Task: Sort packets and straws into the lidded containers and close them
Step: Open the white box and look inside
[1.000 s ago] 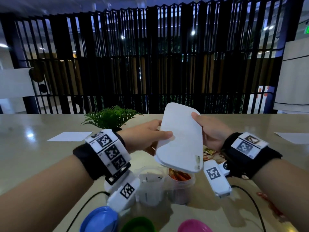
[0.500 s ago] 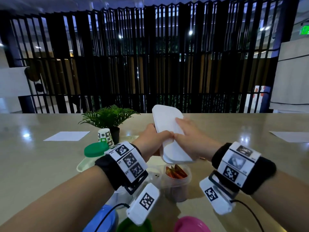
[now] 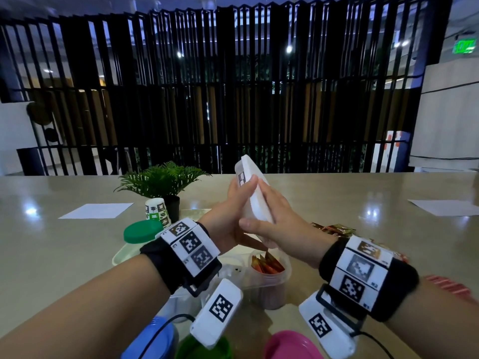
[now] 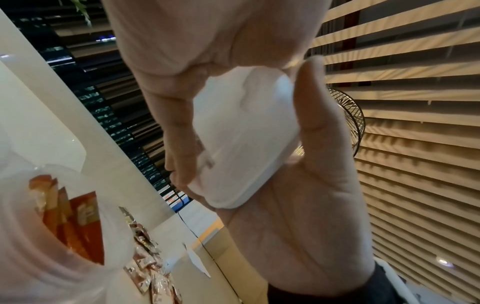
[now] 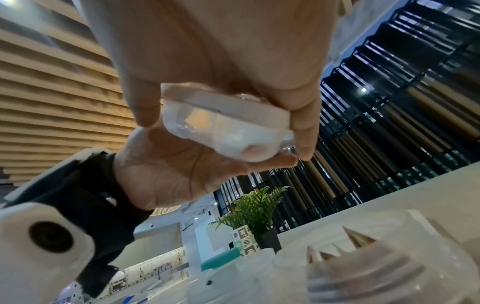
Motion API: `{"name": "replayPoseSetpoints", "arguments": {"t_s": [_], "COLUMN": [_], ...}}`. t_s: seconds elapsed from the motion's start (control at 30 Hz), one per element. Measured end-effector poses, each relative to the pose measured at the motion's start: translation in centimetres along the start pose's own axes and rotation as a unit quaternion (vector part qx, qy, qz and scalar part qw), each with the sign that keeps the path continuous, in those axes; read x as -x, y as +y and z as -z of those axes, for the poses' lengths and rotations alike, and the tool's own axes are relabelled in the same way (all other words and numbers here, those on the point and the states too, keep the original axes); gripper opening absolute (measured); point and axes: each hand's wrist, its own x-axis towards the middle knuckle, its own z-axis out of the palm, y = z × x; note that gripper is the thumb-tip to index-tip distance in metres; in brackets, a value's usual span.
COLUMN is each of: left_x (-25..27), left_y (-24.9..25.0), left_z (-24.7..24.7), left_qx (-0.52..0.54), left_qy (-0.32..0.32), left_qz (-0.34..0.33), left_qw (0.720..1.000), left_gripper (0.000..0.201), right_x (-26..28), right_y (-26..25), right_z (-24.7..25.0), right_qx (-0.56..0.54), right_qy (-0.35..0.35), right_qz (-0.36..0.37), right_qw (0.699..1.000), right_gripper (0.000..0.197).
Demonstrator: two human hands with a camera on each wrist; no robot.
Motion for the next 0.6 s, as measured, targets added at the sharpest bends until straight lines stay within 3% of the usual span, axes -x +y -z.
{"name": "replayPoseSetpoints", "arguments": {"t_s": [0.13,0.27,0.37,0.5,0.6], "left_x": [0.0,-0.7,-1.1,-1.4,-1.5], "left_y": [-0.7,-1.1,-1.4,-1.7,-1.8], "left_z": [0.3,0.5,0.7,0.9,1.1], "left_qx": [0.017,0.021,0.031,0.059,0.068], "left_qy": [-0.013,0.008,0.013,0.012,0.013], "left_qz": [0.031,0.057,0.075,0.075,0.072], "left_qw": [0.999,0.998,0.997,0.995,0.995], "left_gripper": [0.072,0.092,0.102,0.103,0.091], "right_x": [0.1,0.7,0.9,0.8,1.3], "right_y": [0.1,0.1,0.0,0.5,0.3], "right_z": [-0.3,-0.2,-0.3,-0.4,-0.1], "right_qx": [-0.064,-0.096,-0.107,-0.141,-0.178], "right_qy": [-0.022,-0.045,-0.038,-0.016,0.002], "right_qz": [0.009,0.028,0.026,0.009,-0.028], "right_qw": [0.998,0.994,0.993,0.990,0.984], "right_gripper": [0.097,0.068,0.063,0.058,0.056]}}
